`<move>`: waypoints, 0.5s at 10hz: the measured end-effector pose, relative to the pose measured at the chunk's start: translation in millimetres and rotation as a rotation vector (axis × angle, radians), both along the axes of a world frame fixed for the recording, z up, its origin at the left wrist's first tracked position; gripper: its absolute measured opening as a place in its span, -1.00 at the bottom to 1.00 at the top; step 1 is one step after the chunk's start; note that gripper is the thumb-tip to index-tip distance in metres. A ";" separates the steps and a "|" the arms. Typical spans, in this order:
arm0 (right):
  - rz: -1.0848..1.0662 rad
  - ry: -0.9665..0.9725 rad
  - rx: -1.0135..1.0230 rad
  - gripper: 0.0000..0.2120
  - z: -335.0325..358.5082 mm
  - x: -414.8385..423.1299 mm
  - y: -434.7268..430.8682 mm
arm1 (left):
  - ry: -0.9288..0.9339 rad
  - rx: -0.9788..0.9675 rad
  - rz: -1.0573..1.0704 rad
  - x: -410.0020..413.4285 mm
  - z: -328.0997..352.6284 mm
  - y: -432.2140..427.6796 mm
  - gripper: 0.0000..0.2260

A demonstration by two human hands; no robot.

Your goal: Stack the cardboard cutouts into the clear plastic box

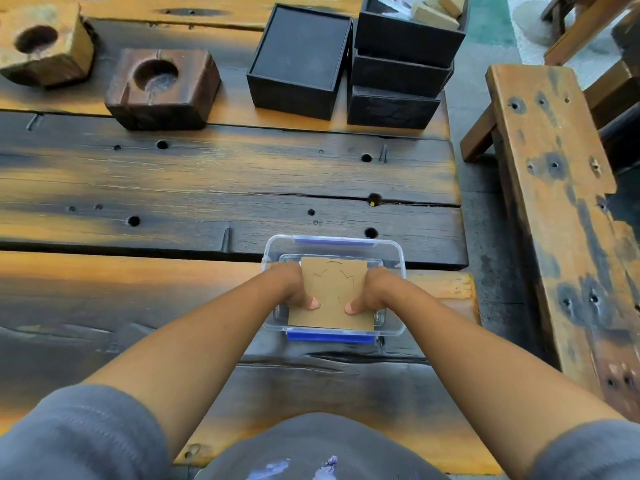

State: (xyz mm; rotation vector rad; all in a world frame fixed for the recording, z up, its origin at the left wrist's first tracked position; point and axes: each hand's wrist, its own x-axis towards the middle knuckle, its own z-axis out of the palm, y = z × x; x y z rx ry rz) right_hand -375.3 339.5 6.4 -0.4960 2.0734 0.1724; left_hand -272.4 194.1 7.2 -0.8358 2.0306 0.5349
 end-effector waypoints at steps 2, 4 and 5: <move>-0.037 0.257 -0.195 0.01 -1.2 36.8 12.7 | 0.284 -0.097 0.279 26.3 6.6 26.5 -0.22; -0.041 0.442 -0.470 -0.06 16.0 69.9 32.4 | 0.554 -0.180 0.424 64.6 18.8 59.9 -0.32; -0.068 0.453 -0.603 -0.14 28.8 76.5 44.1 | 0.715 -0.168 0.459 77.4 39.2 52.7 -0.50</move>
